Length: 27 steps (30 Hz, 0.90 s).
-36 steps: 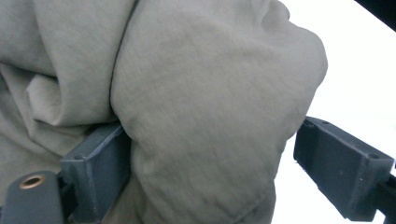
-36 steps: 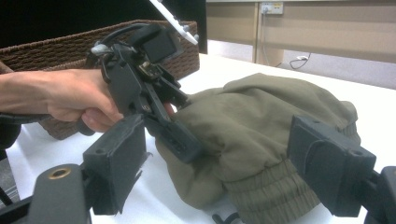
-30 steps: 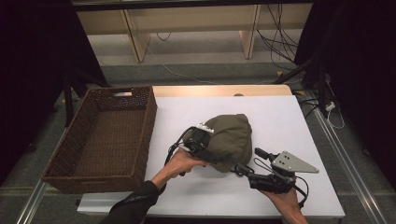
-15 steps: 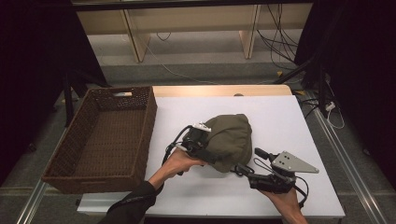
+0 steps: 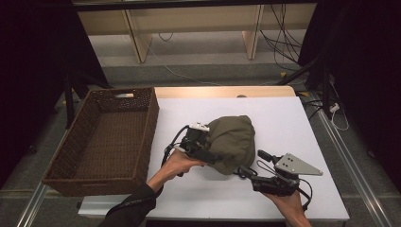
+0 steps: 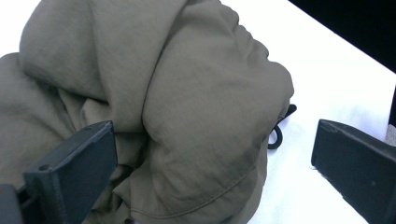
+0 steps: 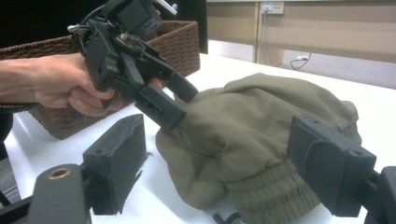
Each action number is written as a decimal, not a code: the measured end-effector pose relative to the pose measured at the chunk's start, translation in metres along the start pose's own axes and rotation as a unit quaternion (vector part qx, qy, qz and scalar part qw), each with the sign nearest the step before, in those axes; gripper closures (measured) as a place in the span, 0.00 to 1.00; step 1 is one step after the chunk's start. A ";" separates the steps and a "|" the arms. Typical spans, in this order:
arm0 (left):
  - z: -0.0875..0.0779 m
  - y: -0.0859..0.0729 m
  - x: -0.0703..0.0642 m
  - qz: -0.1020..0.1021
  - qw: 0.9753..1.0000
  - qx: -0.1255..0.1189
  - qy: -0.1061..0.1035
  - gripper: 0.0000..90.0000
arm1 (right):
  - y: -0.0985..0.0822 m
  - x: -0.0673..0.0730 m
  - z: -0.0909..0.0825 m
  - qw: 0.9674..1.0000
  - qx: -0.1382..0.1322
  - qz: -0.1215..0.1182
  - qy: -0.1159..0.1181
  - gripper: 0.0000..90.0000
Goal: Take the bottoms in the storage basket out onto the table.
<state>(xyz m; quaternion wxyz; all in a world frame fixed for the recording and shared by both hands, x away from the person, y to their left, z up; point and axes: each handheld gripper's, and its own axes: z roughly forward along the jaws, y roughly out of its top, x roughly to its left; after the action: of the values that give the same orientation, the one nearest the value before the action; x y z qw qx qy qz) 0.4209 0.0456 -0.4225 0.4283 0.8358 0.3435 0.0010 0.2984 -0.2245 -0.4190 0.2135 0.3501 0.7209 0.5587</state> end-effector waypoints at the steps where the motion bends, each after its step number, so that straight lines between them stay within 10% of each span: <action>1: -0.001 0.000 0.000 0.000 1.000 -0.002 0.000 0.00 | 0.000 0.000 0.000 1.000 0.000 0.000 0.000 0.23; 27: -0.024 -0.004 0.002 0.010 0.995 -0.101 0.011 0.00 | 0.000 0.001 0.001 1.000 -0.002 0.000 0.003 0.23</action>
<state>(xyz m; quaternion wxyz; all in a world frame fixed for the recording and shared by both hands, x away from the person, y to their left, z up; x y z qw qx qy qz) 0.4129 0.0651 -0.4108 0.5070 0.7914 0.3381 0.0487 0.2981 -0.2234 -0.4192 0.2120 0.3486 0.7204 0.5609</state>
